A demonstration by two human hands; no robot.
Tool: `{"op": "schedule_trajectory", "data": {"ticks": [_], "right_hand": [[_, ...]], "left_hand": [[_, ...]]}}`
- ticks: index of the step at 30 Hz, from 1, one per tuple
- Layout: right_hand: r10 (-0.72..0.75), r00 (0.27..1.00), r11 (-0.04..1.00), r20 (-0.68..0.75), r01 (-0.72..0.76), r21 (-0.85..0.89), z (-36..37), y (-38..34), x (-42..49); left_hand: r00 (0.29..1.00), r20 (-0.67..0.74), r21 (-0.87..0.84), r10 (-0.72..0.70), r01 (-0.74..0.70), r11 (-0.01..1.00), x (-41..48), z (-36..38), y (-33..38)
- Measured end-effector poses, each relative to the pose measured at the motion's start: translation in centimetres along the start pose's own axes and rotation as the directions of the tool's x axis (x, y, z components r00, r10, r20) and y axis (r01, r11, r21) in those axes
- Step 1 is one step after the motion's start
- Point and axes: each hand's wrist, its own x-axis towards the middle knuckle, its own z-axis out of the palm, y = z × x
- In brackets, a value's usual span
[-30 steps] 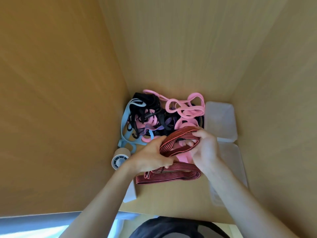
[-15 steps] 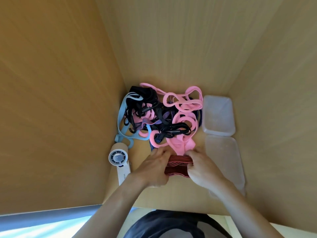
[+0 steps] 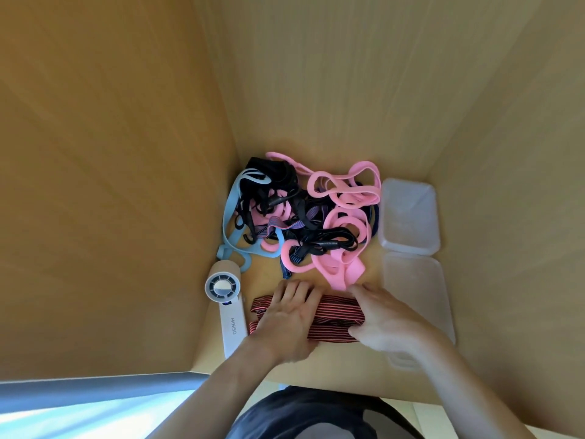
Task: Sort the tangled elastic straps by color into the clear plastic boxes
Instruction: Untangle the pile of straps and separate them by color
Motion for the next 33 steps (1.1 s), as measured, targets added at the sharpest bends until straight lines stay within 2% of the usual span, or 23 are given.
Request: {"op": "schedule_trajectory", "data": {"ticks": [3,6,10,13,15,17,18,20,23,25,27,30,33], "right_hand": [[-0.020,1.000,1.000,0.002,0.020,0.007,-1.9,0.1,0.0],[-0.060,0.995,0.998,-0.084,0.062,0.014,-4.0,-0.5,0.5],[-0.123,0.963,0.975,-0.241,0.163,0.153,-6.7,-3.0,2.5],[-0.190,0.911,0.940,-0.367,0.276,0.200,-7.4,-5.3,5.5],[-0.264,0.839,0.930,-0.477,0.352,0.105,-7.4,-7.5,7.5],[-0.377,0.765,0.918,-0.522,0.382,-0.103,-7.2,-9.9,9.4],[-0.425,0.754,0.905,-0.501,0.351,-0.240,-6.9,-10.8,10.3],[-0.441,0.804,0.852,-0.399,0.237,-0.466,-6.2,-12.0,12.0],[-0.408,0.837,0.803,-0.365,0.138,-0.580,-5.9,-12.2,13.2],[-0.417,0.814,0.830,-0.406,0.158,-0.535,-6.3,-11.9,13.3],[-0.415,0.787,0.883,-0.456,0.229,-0.409,-7.3,-11.4,12.8],[-0.318,0.774,0.933,-0.548,0.357,-0.037,-9.9,-10.2,11.6],[-0.237,0.792,0.863,-0.563,0.438,0.252,-12.6,-8.9,10.4]], "left_hand": [[1.000,-0.008,-0.004,-0.001,0.001,1.000,-0.2,-0.7,-0.1],[1.000,0.017,-0.035,-0.006,0.006,0.999,-0.7,-1.3,-0.1],[0.998,-0.035,-0.233,-0.043,0.034,0.972,-1.6,-2.7,-0.3],[0.985,-0.104,-0.350,-0.134,0.090,0.932,-2.0,-4.4,-0.9],[0.963,-0.163,-0.435,-0.216,0.126,0.892,-2.3,-5.6,-1.4],[0.928,-0.227,-0.503,-0.295,0.147,0.852,-2.7,-6.4,-2.0],[0.911,-0.249,-0.538,-0.328,0.152,0.829,-2.9,-6.7,-2.3],[0.887,-0.251,-0.608,-0.389,0.168,0.776,-3.3,-7.2,-2.9],[0.865,-0.238,-0.683,-0.442,0.175,0.709,-3.8,-7.5,-3.7],[0.847,-0.242,-0.733,-0.474,0.161,0.661,-3.9,-7.6,-4.0],[0.829,-0.249,-0.770,-0.501,0.145,0.621,-3.7,-7.7,-4.3],[0.821,-0.226,-0.820,-0.524,0.129,0.557,-2.9,-8.2,-4.6],[0.822,-0.200,-0.864,-0.533,0.108,0.491,-2.0,-9.0,-4.6]]}}
